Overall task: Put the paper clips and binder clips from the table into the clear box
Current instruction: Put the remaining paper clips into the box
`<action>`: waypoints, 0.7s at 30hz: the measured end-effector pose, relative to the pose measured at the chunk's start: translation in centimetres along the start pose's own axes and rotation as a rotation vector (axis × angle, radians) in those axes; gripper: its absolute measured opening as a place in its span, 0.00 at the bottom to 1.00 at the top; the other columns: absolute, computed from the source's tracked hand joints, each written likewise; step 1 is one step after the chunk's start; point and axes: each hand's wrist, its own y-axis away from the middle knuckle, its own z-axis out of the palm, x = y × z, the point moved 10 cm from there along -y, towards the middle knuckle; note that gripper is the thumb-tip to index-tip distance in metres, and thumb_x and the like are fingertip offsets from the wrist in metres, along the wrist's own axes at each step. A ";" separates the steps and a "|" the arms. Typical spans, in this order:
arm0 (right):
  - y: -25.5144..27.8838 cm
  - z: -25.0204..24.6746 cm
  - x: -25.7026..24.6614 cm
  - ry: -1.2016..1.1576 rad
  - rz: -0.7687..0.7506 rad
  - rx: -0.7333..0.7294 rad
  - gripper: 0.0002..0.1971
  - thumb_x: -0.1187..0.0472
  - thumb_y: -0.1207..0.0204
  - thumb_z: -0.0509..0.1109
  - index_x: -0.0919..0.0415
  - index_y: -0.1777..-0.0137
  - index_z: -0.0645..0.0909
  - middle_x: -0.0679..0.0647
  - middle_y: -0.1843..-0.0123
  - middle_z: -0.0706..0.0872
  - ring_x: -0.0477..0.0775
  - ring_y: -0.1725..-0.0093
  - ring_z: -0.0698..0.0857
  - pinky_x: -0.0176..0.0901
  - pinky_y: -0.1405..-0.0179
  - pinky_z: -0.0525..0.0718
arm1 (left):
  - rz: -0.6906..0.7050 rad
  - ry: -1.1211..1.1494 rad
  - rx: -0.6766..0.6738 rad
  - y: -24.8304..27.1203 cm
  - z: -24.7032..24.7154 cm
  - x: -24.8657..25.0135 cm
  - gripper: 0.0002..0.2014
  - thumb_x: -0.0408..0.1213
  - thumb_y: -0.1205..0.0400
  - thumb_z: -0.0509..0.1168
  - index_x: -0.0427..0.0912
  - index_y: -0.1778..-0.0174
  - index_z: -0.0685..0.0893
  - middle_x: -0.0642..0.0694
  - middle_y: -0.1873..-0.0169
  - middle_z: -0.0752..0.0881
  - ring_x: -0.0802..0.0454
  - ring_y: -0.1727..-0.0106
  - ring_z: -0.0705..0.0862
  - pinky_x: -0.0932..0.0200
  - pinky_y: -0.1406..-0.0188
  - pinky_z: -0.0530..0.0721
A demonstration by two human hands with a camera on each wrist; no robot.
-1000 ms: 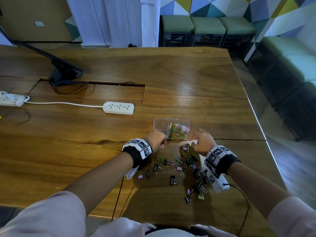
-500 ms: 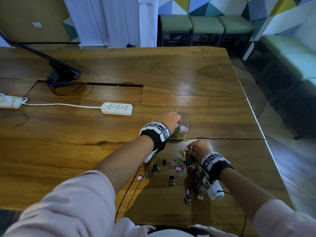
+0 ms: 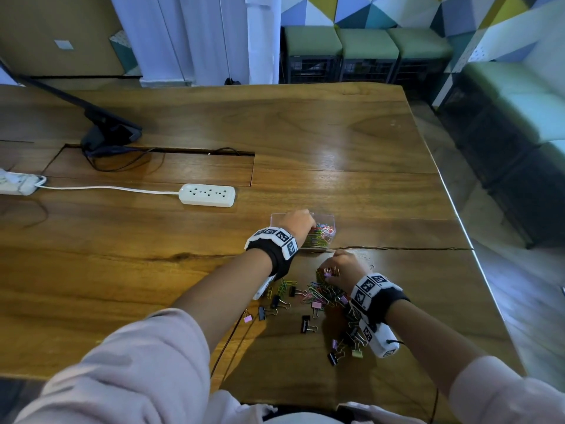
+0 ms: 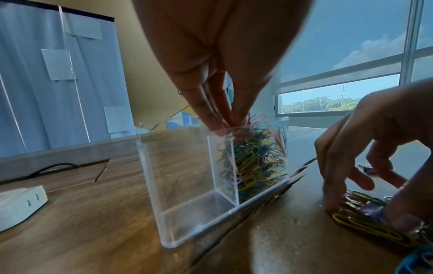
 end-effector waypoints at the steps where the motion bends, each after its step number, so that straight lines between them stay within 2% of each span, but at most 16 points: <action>1: -0.2 0.1 -0.1 0.018 0.001 -0.014 0.14 0.58 0.25 0.70 0.54 0.39 0.83 0.52 0.40 0.84 0.50 0.41 0.81 0.36 0.42 0.76 | 0.001 0.013 -0.015 0.1 0.3 0.0 0.18 0.27 0.16 0.59 0.41 0.30 0.79 0.40 0.36 0.78 0.41 0.35 0.79 0.51 0.38 0.77; 6: -0.7 0.0 1.1 0.034 0.098 -0.063 0.11 0.58 0.21 0.66 0.56 0.41 0.83 0.52 0.42 0.85 0.52 0.42 0.82 0.37 0.44 0.76 | -0.005 0.078 0.017 0.9 0.3 -0.2 0.26 0.20 0.19 0.56 0.42 0.25 0.72 0.40 0.32 0.76 0.40 0.33 0.77 0.52 0.40 0.77; 8: -0.7 -0.7 2.4 -0.010 0.176 -0.043 0.09 0.58 0.21 0.65 0.55 0.43 0.83 0.52 0.44 0.86 0.51 0.45 0.83 0.38 0.47 0.80 | -0.001 0.117 0.044 1.4 0.3 -0.2 0.31 0.18 0.20 0.54 0.44 0.21 0.65 0.41 0.29 0.72 0.41 0.34 0.77 0.55 0.46 0.77; 10: -0.4 -1.5 3.7 -0.035 0.240 -0.005 0.09 0.59 0.21 0.65 0.55 0.44 0.83 0.53 0.46 0.87 0.51 0.47 0.84 0.38 0.49 0.81 | 0.032 0.153 0.072 1.9 0.3 0.2 0.33 0.18 0.20 0.54 0.47 0.19 0.61 0.42 0.28 0.70 0.42 0.39 0.79 0.57 0.55 0.76; 11: -0.3 -1.6 4.2 -0.037 0.261 -0.008 0.09 0.60 0.21 0.65 0.56 0.43 0.83 0.54 0.45 0.86 0.51 0.47 0.84 0.38 0.51 0.81 | 0.054 0.147 0.083 2.1 0.4 0.4 0.33 0.19 0.20 0.55 0.48 0.19 0.60 0.43 0.29 0.69 0.43 0.41 0.79 0.57 0.56 0.76; 13: 0.0 -1.4 4.6 -0.011 0.280 -0.061 0.11 0.61 0.21 0.64 0.57 0.40 0.81 0.55 0.44 0.86 0.52 0.46 0.83 0.37 0.51 0.80 | 0.076 0.118 0.084 2.4 0.7 0.5 0.31 0.22 0.19 0.56 0.48 0.20 0.62 0.44 0.30 0.69 0.44 0.36 0.75 0.50 0.45 0.78; 15: 0.1 -1.1 4.5 -0.017 0.280 -0.074 0.12 0.62 0.22 0.65 0.57 0.39 0.80 0.56 0.41 0.84 0.53 0.46 0.82 0.37 0.51 0.79 | 0.089 0.083 0.083 2.6 1.1 0.3 0.29 0.24 0.19 0.56 0.46 0.22 0.66 0.42 0.30 0.70 0.43 0.29 0.67 0.48 0.32 0.74; 16: 0.0 -1.0 4.3 -0.026 0.271 -0.053 0.12 0.63 0.23 0.65 0.57 0.40 0.79 0.56 0.40 0.82 0.52 0.47 0.81 0.36 0.51 0.78 | 0.085 0.072 0.089 2.7 1.3 0.0 0.28 0.25 0.20 0.56 0.46 0.22 0.67 0.42 0.30 0.70 0.43 0.27 0.64 0.48 0.29 0.71; 18: 0.0 -1.2 3.6 -0.053 0.251 -0.001 0.13 0.65 0.24 0.66 0.56 0.40 0.79 0.55 0.37 0.78 0.51 0.47 0.79 0.34 0.51 0.76 | 0.060 0.088 0.128 3.0 1.3 -0.6 0.28 0.26 0.20 0.57 0.46 0.23 0.68 0.42 0.29 0.70 0.43 0.26 0.62 0.46 0.26 0.69; 21: -0.2 -0.7 2.1 -0.029 0.215 -0.001 0.14 0.62 0.22 0.65 0.57 0.37 0.78 0.56 0.36 0.77 0.53 0.42 0.80 0.36 0.49 0.77 | 0.064 0.085 0.235 4.1 0.6 -1.0 0.29 0.28 0.21 0.59 0.45 0.22 0.66 0.43 0.29 0.70 0.44 0.27 0.63 0.51 0.26 0.66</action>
